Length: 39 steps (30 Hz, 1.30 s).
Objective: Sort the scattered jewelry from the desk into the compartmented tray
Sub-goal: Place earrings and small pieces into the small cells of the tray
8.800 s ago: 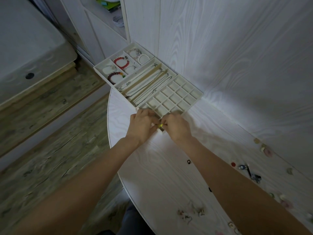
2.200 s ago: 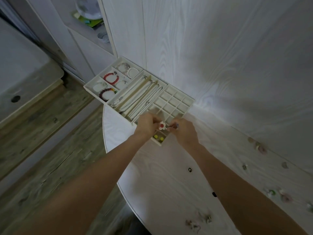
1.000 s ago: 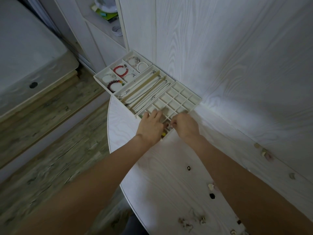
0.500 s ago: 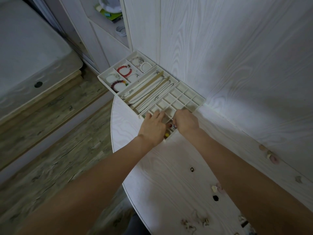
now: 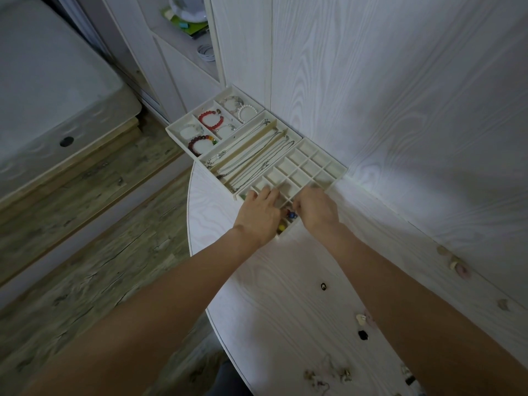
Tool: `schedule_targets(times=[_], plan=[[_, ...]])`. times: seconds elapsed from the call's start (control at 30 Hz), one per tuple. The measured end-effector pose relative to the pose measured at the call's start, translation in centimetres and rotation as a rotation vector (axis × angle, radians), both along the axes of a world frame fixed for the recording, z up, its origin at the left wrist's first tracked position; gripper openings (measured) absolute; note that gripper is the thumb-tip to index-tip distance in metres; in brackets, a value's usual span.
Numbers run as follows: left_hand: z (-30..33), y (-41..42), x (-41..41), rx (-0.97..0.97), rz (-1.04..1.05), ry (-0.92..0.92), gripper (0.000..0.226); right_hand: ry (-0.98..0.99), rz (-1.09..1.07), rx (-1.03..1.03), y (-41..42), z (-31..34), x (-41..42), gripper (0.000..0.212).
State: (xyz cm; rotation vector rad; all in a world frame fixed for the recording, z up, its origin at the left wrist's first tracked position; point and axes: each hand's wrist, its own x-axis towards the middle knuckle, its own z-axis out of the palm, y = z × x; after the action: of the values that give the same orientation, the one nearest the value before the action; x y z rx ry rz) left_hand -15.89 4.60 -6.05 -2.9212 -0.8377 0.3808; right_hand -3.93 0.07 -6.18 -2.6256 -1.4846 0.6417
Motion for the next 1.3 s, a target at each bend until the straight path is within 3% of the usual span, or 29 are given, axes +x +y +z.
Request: schedule_targets(times=[0.47,0.7,0.8,1.3], plan=[[-0.2,0.2,0.3,-0.024,0.017,0.012,0.032,0.0,0.025,0.025,-0.2,-0.3,-0.4,0.007],[-0.5,0.4,0.4,-0.015,-0.011,0.016,0.035,0.006,0.028,0.094,-0.2,-0.3,0.9,0.017],[-0.5,0.5,0.5,-0.013,-0.004,0.02,0.033,0.034,0.082,0.015,0.0,0.0,1.1,0.019],[0.6,0.3,0.6,-0.067,0.045,0.019,0.026,0.006,0.153,0.065,-0.6,-0.8,0.4,0.012]])
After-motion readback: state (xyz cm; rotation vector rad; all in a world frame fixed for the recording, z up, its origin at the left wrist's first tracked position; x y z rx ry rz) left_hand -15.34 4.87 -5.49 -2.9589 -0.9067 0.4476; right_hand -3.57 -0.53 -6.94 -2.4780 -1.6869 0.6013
